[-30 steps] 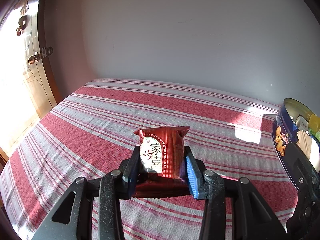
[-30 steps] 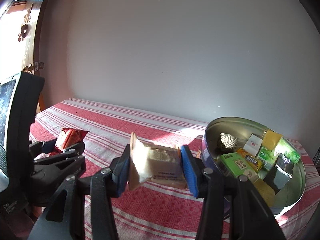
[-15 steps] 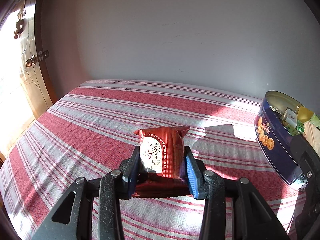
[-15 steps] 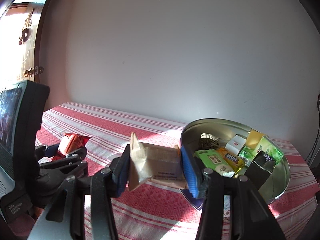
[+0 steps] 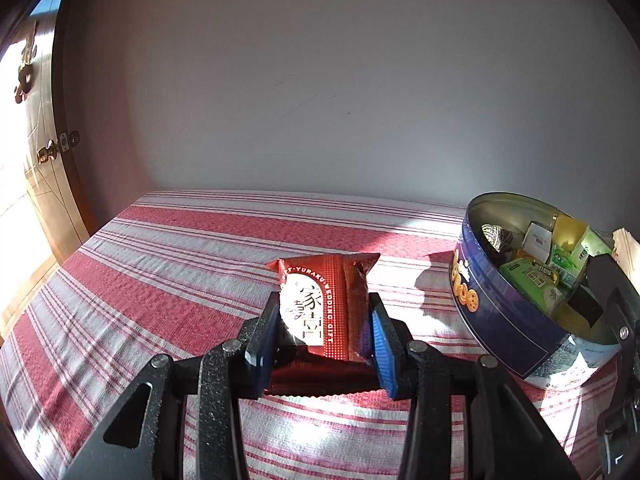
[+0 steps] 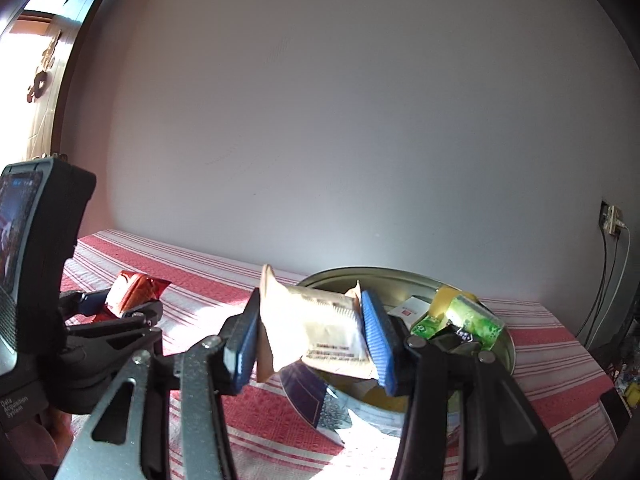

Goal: Organize objects
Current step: 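Lift both packs and carry them toward the tin, then hold both packs over the tin and open both tools to drop them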

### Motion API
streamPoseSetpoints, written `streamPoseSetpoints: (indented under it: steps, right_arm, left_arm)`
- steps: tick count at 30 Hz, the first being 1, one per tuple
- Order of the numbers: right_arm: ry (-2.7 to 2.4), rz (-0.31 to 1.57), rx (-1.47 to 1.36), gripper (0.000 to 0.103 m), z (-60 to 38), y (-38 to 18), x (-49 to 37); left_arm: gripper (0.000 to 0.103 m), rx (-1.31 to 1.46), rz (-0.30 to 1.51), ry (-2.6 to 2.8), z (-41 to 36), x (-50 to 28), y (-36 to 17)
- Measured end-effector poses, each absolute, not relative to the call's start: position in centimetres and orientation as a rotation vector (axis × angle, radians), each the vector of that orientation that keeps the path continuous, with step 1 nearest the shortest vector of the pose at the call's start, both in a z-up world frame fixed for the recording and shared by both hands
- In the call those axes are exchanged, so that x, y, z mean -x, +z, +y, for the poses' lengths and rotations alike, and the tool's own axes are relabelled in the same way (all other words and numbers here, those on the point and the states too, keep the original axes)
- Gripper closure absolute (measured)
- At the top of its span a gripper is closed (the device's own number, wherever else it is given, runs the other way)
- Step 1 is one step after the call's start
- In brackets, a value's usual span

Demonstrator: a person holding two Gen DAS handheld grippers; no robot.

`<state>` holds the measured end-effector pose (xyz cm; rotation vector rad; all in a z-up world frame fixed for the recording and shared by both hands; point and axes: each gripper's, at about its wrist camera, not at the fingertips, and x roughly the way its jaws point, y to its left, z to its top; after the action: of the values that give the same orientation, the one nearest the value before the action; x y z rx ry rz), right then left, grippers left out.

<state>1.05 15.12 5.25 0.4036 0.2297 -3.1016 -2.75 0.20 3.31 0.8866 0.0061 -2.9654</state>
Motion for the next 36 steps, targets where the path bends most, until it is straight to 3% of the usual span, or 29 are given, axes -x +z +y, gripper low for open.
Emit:
streamPoseSetpoints:
  steps: [36]
  right_arm:
    - [-3.349, 0.071, -0.356, 0.055, 25.1, 7.5, -0.8]
  left_arm:
    - [0.059, -0.856, -0.121, -3.198, 12.4, 4.1, 5.8]
